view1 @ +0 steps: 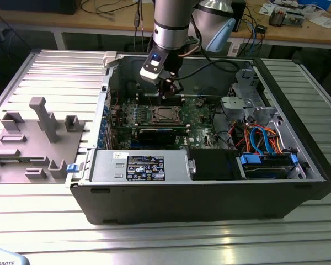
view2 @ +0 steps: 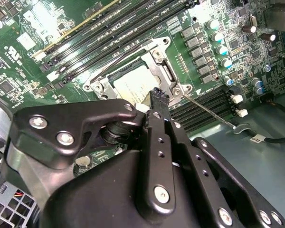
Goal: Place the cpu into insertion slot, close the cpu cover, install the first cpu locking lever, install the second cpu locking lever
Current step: 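Install the first cpu locking lever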
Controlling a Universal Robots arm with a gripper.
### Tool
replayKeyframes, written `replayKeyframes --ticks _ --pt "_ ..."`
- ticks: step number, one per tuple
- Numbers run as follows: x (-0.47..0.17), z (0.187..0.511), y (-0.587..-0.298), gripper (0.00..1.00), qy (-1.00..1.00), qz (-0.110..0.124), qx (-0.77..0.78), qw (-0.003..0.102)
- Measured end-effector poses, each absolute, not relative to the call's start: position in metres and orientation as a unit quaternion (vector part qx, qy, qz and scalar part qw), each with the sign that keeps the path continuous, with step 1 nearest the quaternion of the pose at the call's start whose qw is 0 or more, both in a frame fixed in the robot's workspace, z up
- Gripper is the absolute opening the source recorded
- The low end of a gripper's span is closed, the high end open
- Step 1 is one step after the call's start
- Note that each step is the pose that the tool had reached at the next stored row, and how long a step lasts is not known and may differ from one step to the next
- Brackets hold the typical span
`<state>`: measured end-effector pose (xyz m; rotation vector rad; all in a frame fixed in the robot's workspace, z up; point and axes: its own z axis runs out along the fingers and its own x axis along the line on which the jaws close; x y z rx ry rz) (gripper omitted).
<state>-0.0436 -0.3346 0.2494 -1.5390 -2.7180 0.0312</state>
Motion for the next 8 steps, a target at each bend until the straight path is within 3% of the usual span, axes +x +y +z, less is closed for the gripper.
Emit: replayKeyframes --ticks 8 --pt "-0.0436 0.2494 -0.3346 0.11 -0.876 0.010 -0.482 0.009"
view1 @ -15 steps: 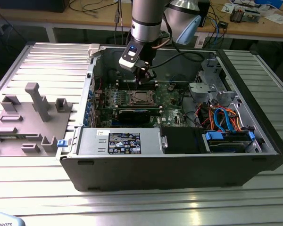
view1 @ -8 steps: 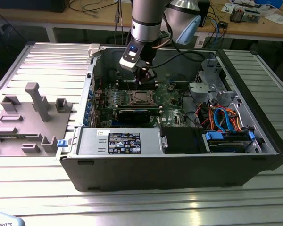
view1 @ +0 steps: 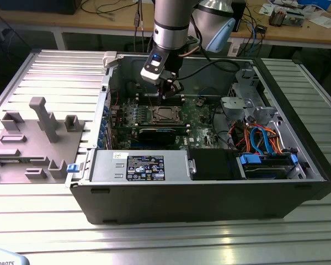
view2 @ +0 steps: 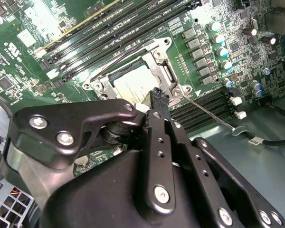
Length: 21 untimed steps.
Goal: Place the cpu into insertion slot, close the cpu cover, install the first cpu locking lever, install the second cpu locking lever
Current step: 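Install the first cpu locking lever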
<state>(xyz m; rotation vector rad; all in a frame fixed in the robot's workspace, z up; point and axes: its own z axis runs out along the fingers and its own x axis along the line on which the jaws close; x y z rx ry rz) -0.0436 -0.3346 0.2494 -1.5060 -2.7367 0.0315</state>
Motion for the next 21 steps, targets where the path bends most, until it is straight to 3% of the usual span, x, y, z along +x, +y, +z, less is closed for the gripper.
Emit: replayKeyframes --ticks 21 --pt "-0.0436 0.2494 -0.3346 0.11 -0.904 0.011 -0.428 0.008"
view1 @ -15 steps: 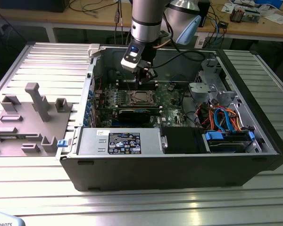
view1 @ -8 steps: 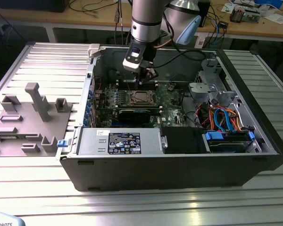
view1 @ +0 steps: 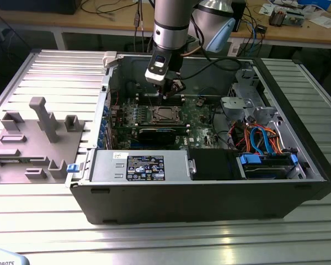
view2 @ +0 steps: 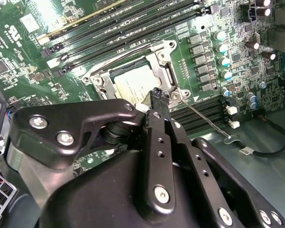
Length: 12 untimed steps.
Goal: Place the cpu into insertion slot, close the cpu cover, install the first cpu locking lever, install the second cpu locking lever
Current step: 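Install the first cpu locking lever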
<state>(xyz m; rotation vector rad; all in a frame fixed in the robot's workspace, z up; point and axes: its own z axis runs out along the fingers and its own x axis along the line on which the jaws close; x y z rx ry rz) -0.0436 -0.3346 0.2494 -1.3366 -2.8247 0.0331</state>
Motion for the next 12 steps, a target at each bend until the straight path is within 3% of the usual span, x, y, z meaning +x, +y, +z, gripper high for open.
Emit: replayKeyframes --ticks 12 --pt "-0.0435 0.2494 -0.3346 0.11 -0.913 0.011 -0.408 0.008"
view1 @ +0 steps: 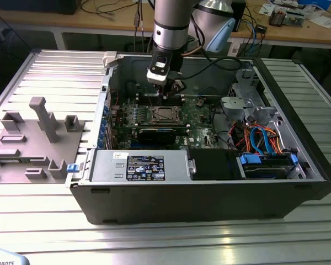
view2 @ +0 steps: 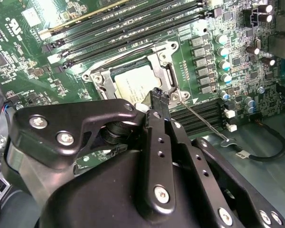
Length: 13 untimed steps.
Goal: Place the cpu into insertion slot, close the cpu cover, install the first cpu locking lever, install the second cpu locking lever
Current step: 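Install the first cpu locking lever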
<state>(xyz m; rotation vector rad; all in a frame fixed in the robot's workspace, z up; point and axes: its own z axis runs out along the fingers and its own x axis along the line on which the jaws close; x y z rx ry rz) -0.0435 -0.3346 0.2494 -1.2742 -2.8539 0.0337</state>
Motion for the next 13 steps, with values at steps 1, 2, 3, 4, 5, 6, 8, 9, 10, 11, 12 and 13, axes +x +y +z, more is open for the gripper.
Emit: replayKeyframes --ticks 1,2,3,4,5,6,8,9,10,11,12,13 --pt "-0.0436 0.2494 -0.3346 0.11 -0.913 0.011 -0.407 0.008" --pt "-0.0436 0.2494 -0.3346 0.11 -0.914 0.011 -0.406 0.008" --pt "-0.0435 0.2494 -0.3346 0.11 -0.914 0.011 -0.405 0.008" --pt "-0.0436 0.2494 -0.3346 0.11 -0.915 0.011 -0.404 0.008" --pt "-0.0436 0.2494 -0.3346 0.11 -0.915 0.011 -0.403 0.008" --pt "-0.0435 0.2494 -0.3345 0.11 -0.915 0.011 -0.402 0.008" --pt "-0.0435 0.2494 -0.3346 0.11 -0.916 0.011 -0.400 0.008" --pt "-0.0435 0.2494 -0.3346 0.11 -0.917 0.011 -0.399 0.008" --pt "-0.0435 0.2494 -0.3345 0.11 -0.917 0.011 -0.399 0.008" --pt "-0.0435 0.2494 -0.3346 0.11 -0.917 0.011 -0.399 0.008" --pt "-0.0436 0.2494 -0.3345 0.11 -0.917 0.011 -0.398 0.008" --pt "-0.0436 0.2494 -0.3345 0.11 -0.917 0.011 -0.398 0.008"
